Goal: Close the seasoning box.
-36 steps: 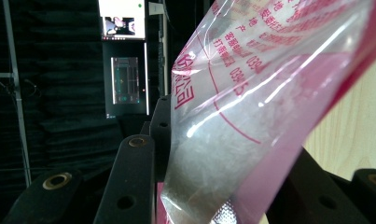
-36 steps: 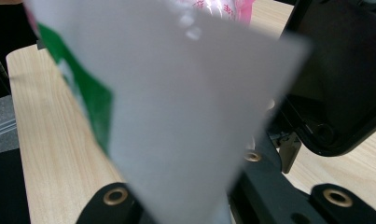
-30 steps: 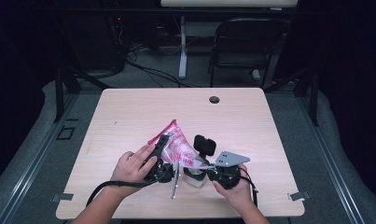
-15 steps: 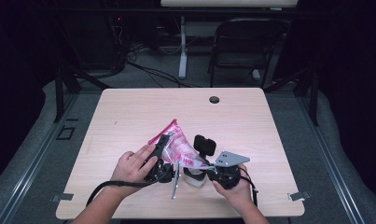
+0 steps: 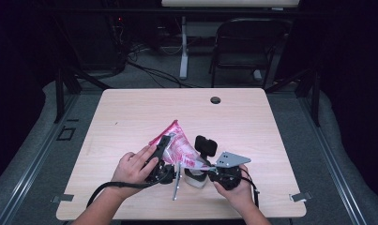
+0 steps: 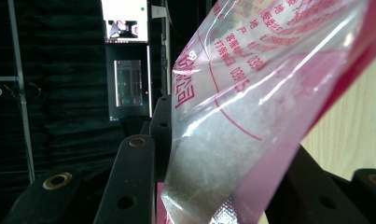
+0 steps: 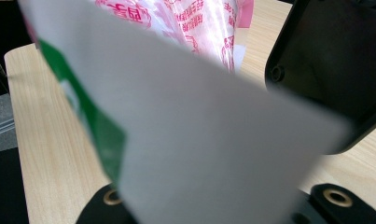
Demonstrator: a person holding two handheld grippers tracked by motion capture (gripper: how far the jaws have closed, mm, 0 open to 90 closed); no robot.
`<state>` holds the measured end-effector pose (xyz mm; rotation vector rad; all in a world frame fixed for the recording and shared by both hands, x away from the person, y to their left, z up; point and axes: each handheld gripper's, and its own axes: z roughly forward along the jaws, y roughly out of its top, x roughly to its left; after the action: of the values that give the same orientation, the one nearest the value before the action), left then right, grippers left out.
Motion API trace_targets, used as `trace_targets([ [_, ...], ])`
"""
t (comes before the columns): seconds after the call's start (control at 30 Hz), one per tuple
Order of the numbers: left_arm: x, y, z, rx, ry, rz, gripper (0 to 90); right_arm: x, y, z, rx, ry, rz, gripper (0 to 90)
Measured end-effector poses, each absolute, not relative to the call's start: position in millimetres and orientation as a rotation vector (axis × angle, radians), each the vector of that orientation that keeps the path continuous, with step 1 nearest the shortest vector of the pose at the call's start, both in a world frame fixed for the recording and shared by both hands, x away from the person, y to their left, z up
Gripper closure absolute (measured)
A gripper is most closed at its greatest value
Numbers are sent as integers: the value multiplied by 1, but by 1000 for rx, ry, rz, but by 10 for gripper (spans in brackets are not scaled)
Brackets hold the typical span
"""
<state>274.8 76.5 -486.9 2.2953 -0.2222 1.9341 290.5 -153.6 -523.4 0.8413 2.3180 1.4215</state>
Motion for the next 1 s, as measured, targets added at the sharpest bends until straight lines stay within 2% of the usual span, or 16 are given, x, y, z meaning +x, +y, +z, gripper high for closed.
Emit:
trace_targets([
  [1.0, 275, 77, -483, 2289, -227, 1950, 665, 291, -151, -523, 837, 2318, 1443, 891],
])
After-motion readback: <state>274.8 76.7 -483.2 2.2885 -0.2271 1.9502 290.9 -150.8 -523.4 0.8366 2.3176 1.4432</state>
